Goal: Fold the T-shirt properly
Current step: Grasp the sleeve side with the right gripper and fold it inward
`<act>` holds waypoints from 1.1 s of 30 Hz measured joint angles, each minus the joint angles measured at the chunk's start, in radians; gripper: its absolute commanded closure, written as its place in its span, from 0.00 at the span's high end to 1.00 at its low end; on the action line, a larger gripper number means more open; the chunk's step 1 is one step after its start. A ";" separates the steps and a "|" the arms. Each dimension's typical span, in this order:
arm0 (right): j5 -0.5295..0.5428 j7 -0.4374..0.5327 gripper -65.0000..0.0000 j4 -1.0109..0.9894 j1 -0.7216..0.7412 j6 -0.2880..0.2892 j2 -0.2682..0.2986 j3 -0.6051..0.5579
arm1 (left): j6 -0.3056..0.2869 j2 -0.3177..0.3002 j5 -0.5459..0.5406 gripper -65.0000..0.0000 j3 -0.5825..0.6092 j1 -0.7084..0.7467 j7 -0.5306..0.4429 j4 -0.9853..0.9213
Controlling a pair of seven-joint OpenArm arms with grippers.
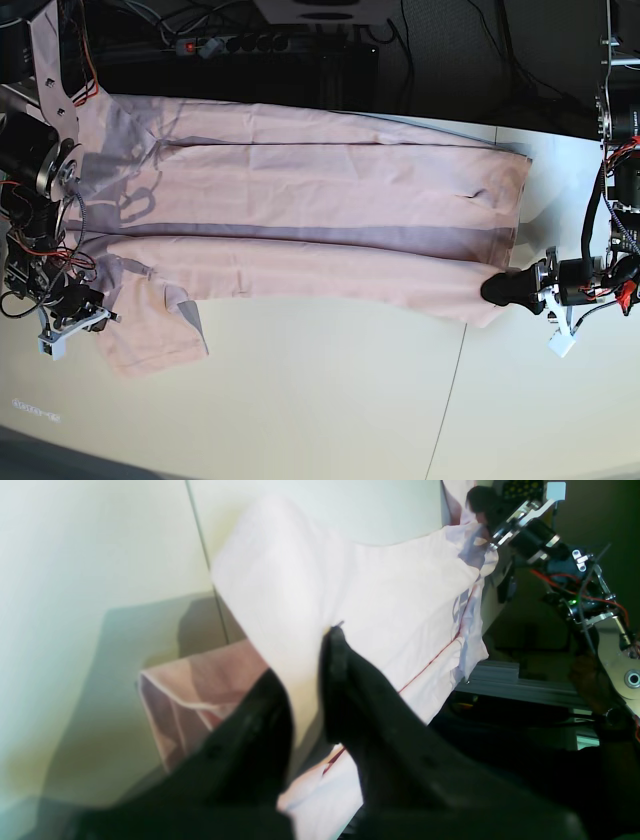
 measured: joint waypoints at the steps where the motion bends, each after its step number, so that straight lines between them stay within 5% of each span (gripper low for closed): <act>1: -0.014 0.010 0.00 0.000 0.000 0.000 0.000 0.000 | 0.000 0.000 0.000 0.00 0.000 0.000 0.000 0.000; 9: -0.040 -0.015 0.00 0.042 -0.006 0.013 0.006 0.000 | 0.000 0.000 -0.001 0.00 0.000 -0.002 0.000 0.000; 15: 0.145 -0.131 0.00 0.131 -0.048 0.033 0.039 -0.001 | 0.000 -0.009 0.001 0.00 0.000 0.008 0.004 0.074; 27: 0.442 -0.299 0.00 0.617 -0.375 0.039 0.080 -0.006 | -0.003 -0.051 -0.003 0.00 0.000 0.201 0.000 0.425; 33: 0.515 -0.334 0.00 0.789 -0.529 0.039 0.116 -0.006 | -0.003 -0.069 -0.001 0.00 0.001 0.301 0.005 0.547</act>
